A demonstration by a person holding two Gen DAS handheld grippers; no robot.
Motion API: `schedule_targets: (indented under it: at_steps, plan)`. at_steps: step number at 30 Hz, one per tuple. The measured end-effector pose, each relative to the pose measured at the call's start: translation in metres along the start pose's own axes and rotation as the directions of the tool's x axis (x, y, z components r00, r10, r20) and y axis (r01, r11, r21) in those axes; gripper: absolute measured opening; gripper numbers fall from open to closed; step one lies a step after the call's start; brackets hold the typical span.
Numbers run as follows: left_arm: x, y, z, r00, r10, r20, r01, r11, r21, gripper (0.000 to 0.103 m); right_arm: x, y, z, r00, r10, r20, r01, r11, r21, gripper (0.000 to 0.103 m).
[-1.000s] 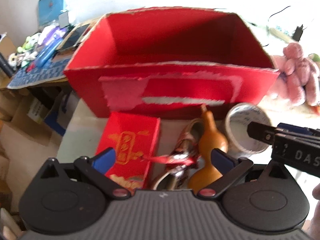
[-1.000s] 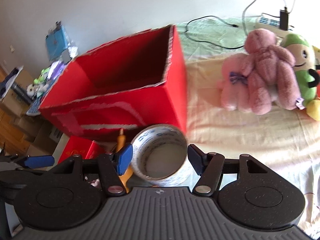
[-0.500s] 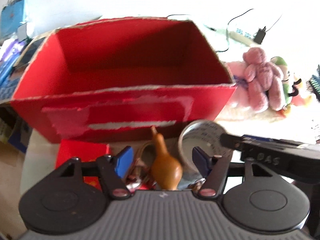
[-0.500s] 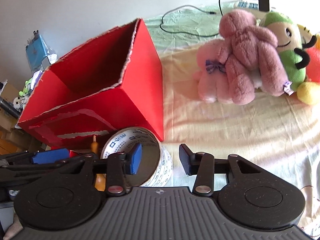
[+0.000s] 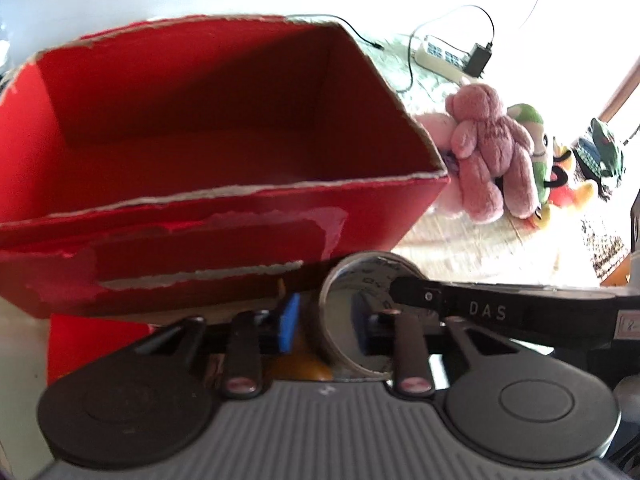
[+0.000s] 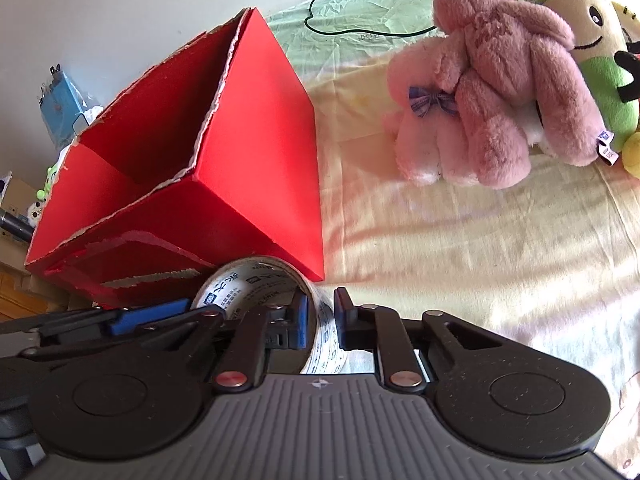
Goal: Organize objects
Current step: 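Lift the tape roll with the right tool and carry it over the red box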
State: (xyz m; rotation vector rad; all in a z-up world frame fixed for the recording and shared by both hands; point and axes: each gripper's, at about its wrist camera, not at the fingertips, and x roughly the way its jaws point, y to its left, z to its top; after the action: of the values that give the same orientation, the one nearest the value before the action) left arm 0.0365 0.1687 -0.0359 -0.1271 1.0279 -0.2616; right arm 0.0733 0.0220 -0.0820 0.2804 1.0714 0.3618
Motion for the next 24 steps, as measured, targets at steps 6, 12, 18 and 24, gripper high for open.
schedule_targets:
  at_steps: [6,12,18,24]
  plan:
    - [0.007,-0.005,0.003,1.000,-0.023,-0.015,0.023,0.999,0.030,0.016,-0.005,-0.006,0.002,1.000,-0.009,0.023,0.008,0.999,0.031,0.015]
    - [-0.001,-0.010,0.004,0.998,-0.064,0.002,0.064,0.995,0.071,0.011,-0.025,-0.008,-0.001,0.994,-0.051,0.094,0.047,0.998,0.036,0.015]
    - [-0.016,-0.033,0.007,0.991,-0.129,0.038,0.122,0.980,0.159,0.011,-0.059,-0.015,-0.005,0.975,-0.110,0.193,0.098,0.993,0.069,0.015]
    - [-0.048,-0.058,0.014,0.968,-0.224,0.112,0.189,0.947,0.261,0.011,-0.101,-0.012,-0.004,0.926,-0.155,0.343,0.133,0.987,0.088,0.016]
